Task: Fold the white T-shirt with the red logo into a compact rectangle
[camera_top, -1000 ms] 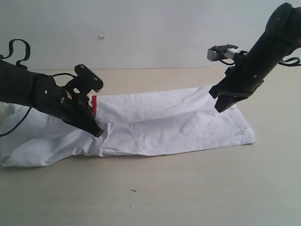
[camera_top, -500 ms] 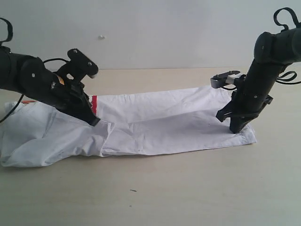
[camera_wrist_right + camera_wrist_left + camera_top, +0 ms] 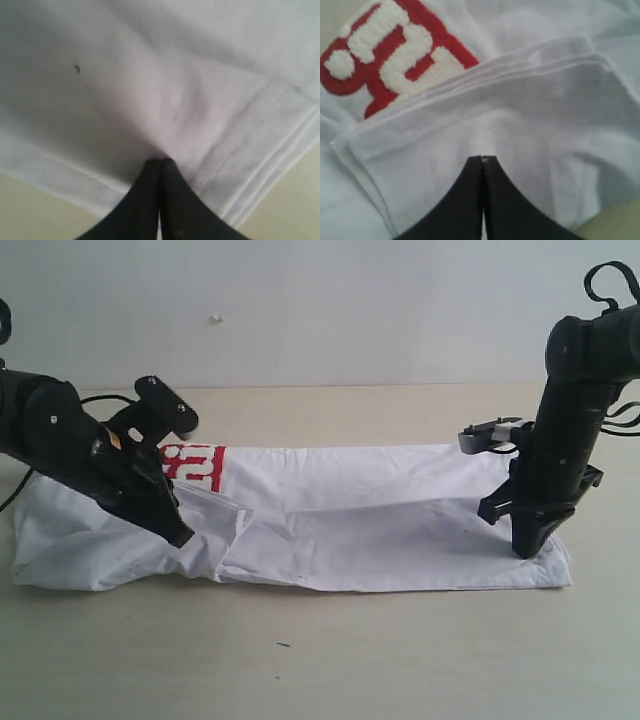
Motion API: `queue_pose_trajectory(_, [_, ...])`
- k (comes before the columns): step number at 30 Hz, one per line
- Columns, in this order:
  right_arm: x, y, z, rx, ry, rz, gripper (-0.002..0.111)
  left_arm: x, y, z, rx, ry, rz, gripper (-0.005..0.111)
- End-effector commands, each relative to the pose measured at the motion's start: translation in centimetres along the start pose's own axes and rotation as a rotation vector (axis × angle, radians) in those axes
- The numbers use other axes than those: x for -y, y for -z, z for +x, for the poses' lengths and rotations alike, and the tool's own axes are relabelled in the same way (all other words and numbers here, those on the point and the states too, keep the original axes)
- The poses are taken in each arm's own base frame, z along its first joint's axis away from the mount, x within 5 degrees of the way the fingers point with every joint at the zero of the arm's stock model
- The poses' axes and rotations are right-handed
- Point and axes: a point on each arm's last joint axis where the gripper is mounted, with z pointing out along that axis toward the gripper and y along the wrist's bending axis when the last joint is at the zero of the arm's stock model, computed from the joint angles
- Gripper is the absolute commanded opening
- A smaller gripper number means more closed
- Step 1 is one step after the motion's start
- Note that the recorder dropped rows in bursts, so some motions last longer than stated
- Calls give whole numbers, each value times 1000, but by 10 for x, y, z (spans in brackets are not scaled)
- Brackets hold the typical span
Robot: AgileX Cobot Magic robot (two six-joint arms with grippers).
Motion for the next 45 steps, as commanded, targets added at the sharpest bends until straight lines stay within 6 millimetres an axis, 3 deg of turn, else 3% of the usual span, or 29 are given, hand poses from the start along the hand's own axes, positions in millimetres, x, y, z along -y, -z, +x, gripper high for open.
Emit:
queue_pose_trajectory(1, [-1, 4, 10, 5, -2, 25, 0, 7, 1, 5, -39, 53, 50, 0])
queue_pose_trajectory(7, [-9, 28, 9, 113, -21, -2, 0, 12, -14, 10, -52, 75, 86, 0])
queue_pose_trajectory(14, [-10, 29, 7, 142, -26, -6, 0, 21, -42, 24, -153, 15, 166, 0])
queue_pose_trajectory(16, [-10, 29, 6, 144, -26, -5, 0, 19, -40, 19, -145, 12, 167, 0])
queue_pose_trajectory(19, [-10, 29, 6, 146, -26, -4, 0, 10, -10, -4, -51, 13, 135, 0])
queue_pose_trajectory(23, [-10, 29, 6, 151, -27, -4, 0, 0, 13, -10, -6, 26, 108, 0])
queue_pose_trajectory(26, [-11, 29, 5, 155, -33, -14, 0, -2, 11, 10, -154, 20, 182, 0])
queue_pose_trajectory(28, [-11, 29, 5, 157, -35, -18, 0, -6, -7, 29, -265, 43, 165, 0])
queue_pose_trajectory(32, [-11, 29, 5, 163, -37, -19, 0, -15, -31, 41, -322, 86, 47, 0])
queue_pose_trajectory(34, [-11, 29, 4, 172, -27, -14, 0, -18, -32, 43, -343, 48, 17, 0])
queue_pose_trajectory(40, [-10, 29, 3, 187, -23, -10, 0, -19, -3, 3, -81, 113, 6, 0])
queue_pose_trajectory(45, [-10, 30, 2, 192, -25, -12, 0, 25, -21, -19, 70, 25, 218, 0])
